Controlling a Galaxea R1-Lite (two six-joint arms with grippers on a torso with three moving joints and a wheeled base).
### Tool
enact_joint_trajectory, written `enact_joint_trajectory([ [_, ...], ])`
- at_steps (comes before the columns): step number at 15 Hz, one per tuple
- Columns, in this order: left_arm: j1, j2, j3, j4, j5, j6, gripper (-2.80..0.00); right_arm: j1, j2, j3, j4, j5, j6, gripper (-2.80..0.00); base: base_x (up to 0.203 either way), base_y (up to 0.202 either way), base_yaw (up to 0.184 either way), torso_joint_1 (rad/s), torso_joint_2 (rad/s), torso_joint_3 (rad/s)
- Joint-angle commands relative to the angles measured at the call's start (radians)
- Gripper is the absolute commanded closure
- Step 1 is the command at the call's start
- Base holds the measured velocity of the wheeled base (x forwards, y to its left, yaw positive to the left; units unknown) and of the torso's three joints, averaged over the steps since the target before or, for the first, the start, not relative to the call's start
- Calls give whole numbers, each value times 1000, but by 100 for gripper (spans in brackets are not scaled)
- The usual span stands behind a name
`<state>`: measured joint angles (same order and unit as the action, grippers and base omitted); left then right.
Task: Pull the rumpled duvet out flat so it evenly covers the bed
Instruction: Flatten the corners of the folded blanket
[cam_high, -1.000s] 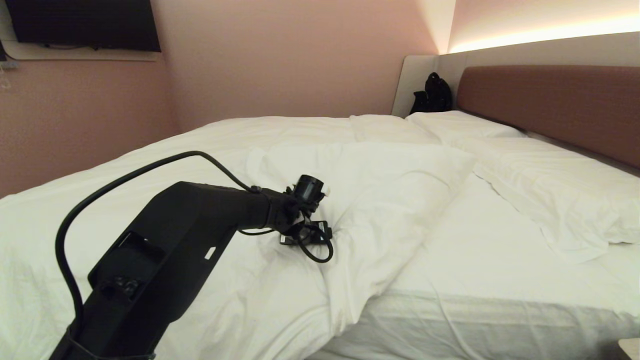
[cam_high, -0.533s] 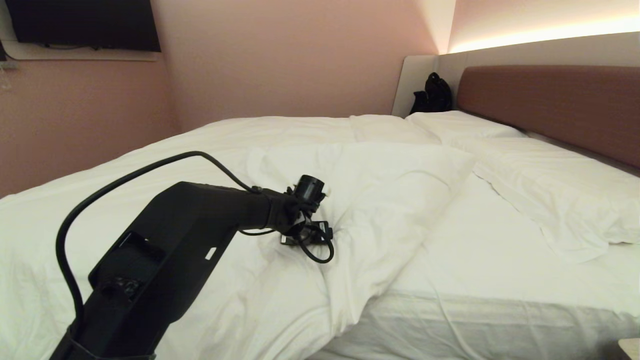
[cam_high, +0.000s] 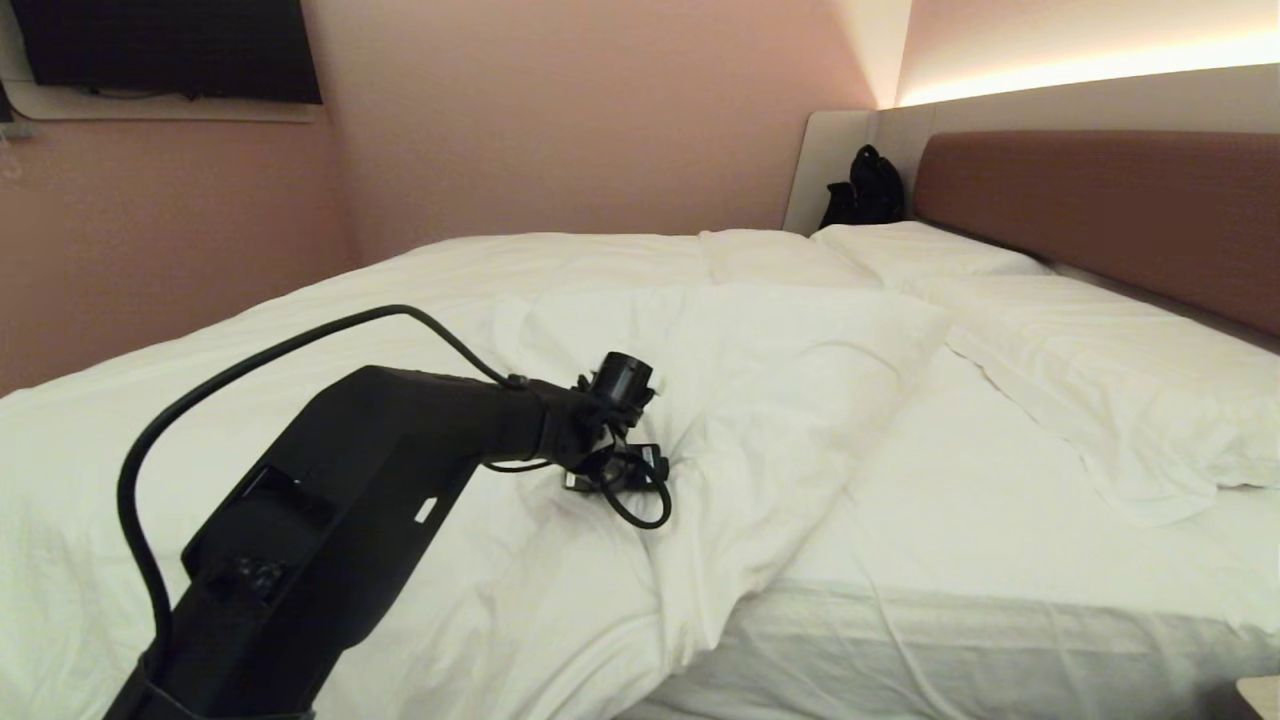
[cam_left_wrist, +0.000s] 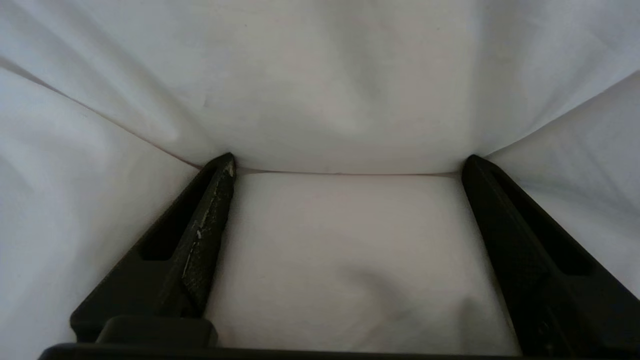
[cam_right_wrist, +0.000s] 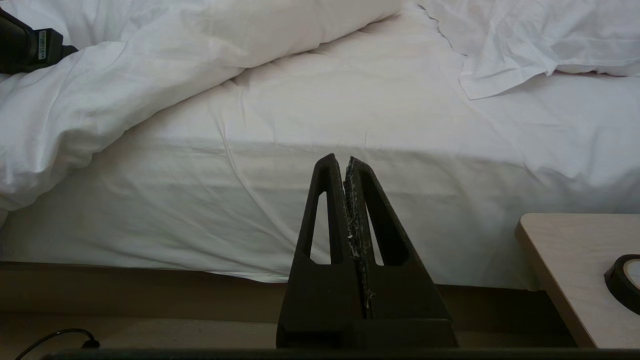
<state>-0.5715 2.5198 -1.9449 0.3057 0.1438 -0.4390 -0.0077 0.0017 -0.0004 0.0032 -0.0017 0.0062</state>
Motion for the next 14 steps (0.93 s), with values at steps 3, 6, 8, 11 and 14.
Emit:
enact_joint_trajectory([
  [3, -7, 4, 1, 3, 0, -1, -68, 0, 0, 0, 0, 0, 1, 0, 0, 0, 0, 0, 0, 0],
  [6, -11, 2, 1, 3, 0, -4, 0, 0, 0, 0, 0, 0, 0, 0, 0, 0, 0, 0, 0, 0],
  [8, -11, -3, 1, 3, 2, -4, 0, 0, 0, -1, 0, 0, 0, 0, 0, 0, 0, 0, 0, 0],
  [11, -13, -7, 1, 3, 2, -4, 0, 0, 0, 0, 0, 0, 0, 0, 0, 0, 0, 0, 0, 0],
  [14, -27, -32, 6, 15, 2, -7, 0, 0, 0, 0, 0, 0, 0, 0, 0, 0, 0, 0, 0, 0],
])
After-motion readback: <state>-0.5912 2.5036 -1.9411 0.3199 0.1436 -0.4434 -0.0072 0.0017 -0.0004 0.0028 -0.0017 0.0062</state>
